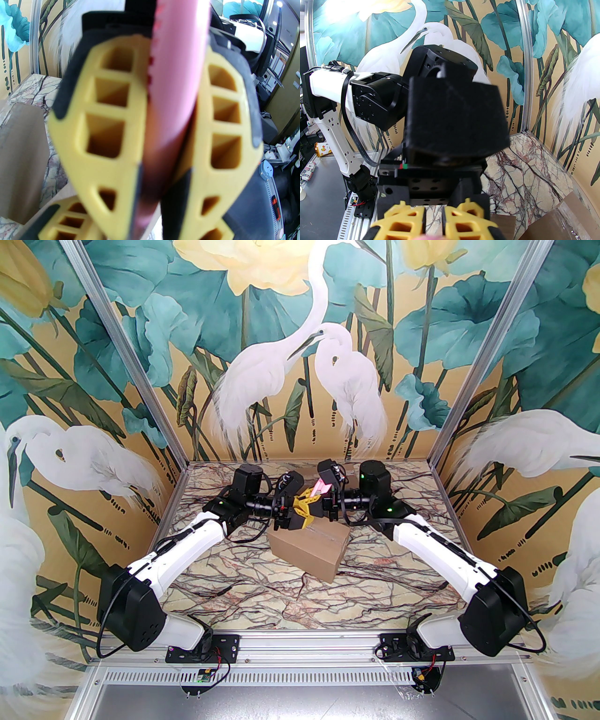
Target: Unpack the express box
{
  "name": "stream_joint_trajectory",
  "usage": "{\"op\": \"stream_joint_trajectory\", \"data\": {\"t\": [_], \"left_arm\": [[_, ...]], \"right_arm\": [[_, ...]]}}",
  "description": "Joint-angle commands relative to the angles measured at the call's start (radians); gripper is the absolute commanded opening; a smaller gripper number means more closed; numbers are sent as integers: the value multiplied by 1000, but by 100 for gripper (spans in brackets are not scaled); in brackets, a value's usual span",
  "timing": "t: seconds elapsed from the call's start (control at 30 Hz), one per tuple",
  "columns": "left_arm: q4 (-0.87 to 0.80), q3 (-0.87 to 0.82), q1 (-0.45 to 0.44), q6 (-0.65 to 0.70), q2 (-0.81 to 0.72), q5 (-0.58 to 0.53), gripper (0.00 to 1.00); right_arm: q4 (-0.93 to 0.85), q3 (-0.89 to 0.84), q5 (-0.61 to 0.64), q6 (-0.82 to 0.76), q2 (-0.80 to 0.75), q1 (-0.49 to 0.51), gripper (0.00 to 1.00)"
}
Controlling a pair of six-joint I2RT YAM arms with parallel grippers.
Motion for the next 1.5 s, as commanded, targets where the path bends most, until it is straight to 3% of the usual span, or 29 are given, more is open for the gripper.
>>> {"op": "stream_joint_trajectory", "data": {"t": [0.0, 0.1, 0.2, 0.3, 0.43, 0.6, 0.97, 1.13, 1.33, 1.37, 1.4, 1.47], "left_arm": [[-22, 25, -7, 40, 8, 35, 27], [-66, 41, -8, 70, 7, 50, 13], [-127, 63, -8, 116, 11, 64, 1], [-189, 78, -8, 166, 11, 69, 0], [-294, 108, -7, 235, 22, 69, 0], [-363, 130, -8, 277, 40, 77, 0], [-394, 155, -12, 293, 53, 66, 0], [-422, 174, -16, 304, 66, 58, 0], [-417, 182, -17, 299, 68, 48, 0], [-408, 181, -17, 290, 66, 37, 12], [-385, 172, -17, 269, 61, 14, 31], [-325, 146, -16, 226, 38, -43, 57]], "right_arm": [[24, 24, -30, -15, 11, -8, 0], [15, 20, -36, -20, 7, -7, 0], [-10, 20, -44, -28, 4, -9, 12], [-54, 21, -46, -44, -5, -18, 28], [-103, 17, -44, -62, -30, -31, 37], [-130, 16, -45, -64, -49, -39, 40], [-67, 31, -103, 41, -11, -36, 29], [-59, 31, -109, 59, 2, -33, 11], [-67, 30, -110, 58, 10, -27, 0], [-65, 27, -99, 57, 9, -28, 0], [-72, 25, -80, 45, 4, -28, 0], [-72, 8, -29, 21, -15, -35, 0]]}}
